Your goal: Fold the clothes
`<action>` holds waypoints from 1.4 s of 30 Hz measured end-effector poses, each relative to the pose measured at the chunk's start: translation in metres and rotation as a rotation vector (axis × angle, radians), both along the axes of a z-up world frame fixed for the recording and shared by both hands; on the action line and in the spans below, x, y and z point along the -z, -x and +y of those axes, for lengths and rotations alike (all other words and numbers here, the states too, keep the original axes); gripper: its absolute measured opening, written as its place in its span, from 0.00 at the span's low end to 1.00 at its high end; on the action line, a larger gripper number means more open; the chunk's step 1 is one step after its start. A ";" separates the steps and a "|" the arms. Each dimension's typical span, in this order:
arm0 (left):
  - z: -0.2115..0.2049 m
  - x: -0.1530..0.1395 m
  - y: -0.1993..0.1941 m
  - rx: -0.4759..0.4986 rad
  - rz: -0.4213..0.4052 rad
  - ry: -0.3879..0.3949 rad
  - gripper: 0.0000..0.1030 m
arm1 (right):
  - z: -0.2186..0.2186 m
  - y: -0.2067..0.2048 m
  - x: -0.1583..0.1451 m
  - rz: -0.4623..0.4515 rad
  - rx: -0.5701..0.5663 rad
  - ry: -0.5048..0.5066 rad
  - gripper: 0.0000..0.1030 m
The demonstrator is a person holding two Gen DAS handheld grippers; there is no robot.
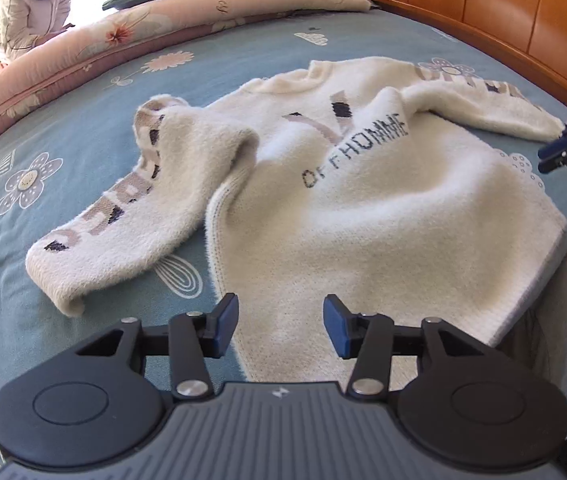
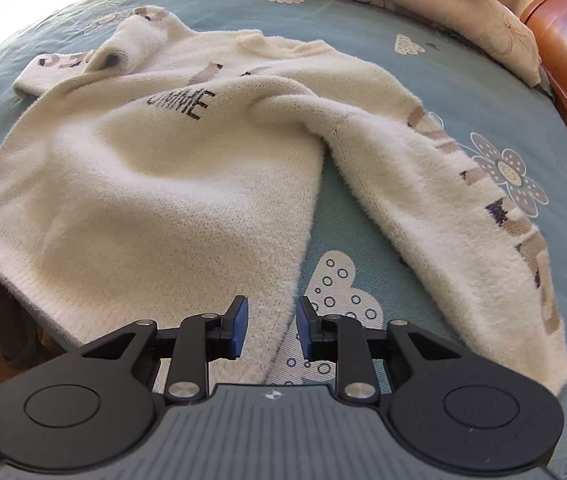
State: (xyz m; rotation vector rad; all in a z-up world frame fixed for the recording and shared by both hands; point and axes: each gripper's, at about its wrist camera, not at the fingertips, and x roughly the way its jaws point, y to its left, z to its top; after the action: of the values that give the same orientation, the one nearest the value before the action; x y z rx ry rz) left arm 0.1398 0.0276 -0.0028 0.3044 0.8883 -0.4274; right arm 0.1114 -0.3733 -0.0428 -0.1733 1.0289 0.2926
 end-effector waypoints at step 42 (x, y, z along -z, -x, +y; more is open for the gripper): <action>0.001 0.081 -0.167 -0.172 0.141 0.246 0.39 | -0.036 -0.105 0.031 -0.014 0.196 -0.351 0.10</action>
State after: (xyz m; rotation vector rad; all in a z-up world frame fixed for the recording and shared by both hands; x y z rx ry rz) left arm 0.3067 0.0285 -0.0839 -0.0284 0.9802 -0.3968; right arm 0.2160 -0.4096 -0.0736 0.2415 0.9570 0.2882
